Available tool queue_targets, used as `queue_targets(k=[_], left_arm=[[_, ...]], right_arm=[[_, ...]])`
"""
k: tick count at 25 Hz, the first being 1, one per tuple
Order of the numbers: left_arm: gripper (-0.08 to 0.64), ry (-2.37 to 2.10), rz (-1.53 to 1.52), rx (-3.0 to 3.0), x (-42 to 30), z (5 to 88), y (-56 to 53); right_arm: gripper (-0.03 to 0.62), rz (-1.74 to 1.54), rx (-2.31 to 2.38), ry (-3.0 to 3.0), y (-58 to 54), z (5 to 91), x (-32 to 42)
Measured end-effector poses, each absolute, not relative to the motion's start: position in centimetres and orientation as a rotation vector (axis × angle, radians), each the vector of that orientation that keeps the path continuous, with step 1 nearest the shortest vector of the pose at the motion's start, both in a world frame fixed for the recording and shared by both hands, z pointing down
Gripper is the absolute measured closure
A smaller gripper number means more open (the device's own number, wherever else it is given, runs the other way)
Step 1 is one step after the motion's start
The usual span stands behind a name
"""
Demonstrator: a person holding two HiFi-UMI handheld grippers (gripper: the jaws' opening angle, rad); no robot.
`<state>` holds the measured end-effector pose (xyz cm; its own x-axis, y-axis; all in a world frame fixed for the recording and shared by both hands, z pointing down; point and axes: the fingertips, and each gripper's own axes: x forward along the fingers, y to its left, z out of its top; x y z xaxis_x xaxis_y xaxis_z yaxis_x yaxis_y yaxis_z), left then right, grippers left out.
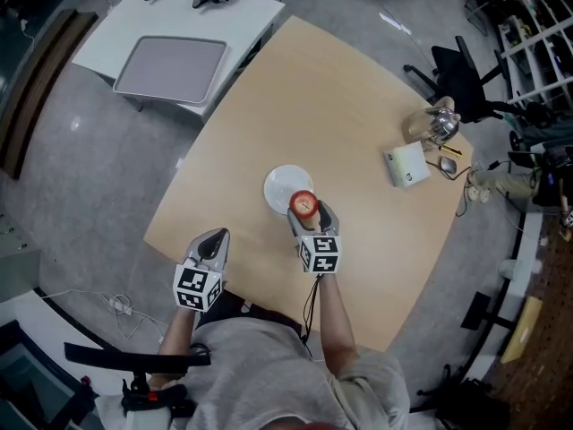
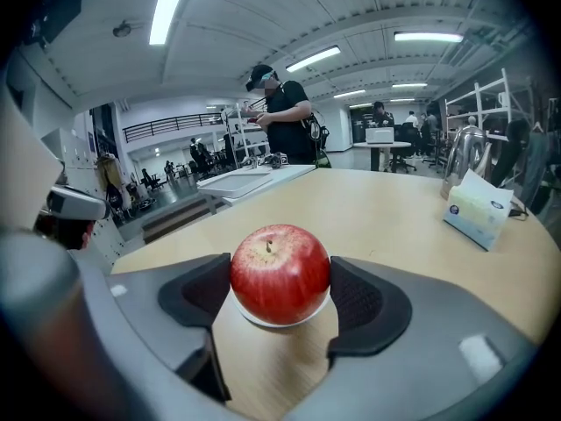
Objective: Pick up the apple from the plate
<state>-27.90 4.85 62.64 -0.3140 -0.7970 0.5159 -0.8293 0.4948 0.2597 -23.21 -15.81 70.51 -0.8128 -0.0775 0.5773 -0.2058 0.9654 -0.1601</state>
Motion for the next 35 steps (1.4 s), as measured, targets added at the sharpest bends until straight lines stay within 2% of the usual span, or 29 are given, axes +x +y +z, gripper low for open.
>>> queue_targets(k=[15, 35], left_arm=[[0.540, -2.068, 0.106, 1.520, -25.3, 61.2, 0.0], [0.540, -1.851, 0.182, 1.828, -19.7, 60.9, -7.3]], right_arm=[[0.233, 0.313, 0.394, -2.554, -19.2, 67.5, -17.6], [0.233, 0.400, 0.805, -2.516, -23.7, 66.0, -6.0]])
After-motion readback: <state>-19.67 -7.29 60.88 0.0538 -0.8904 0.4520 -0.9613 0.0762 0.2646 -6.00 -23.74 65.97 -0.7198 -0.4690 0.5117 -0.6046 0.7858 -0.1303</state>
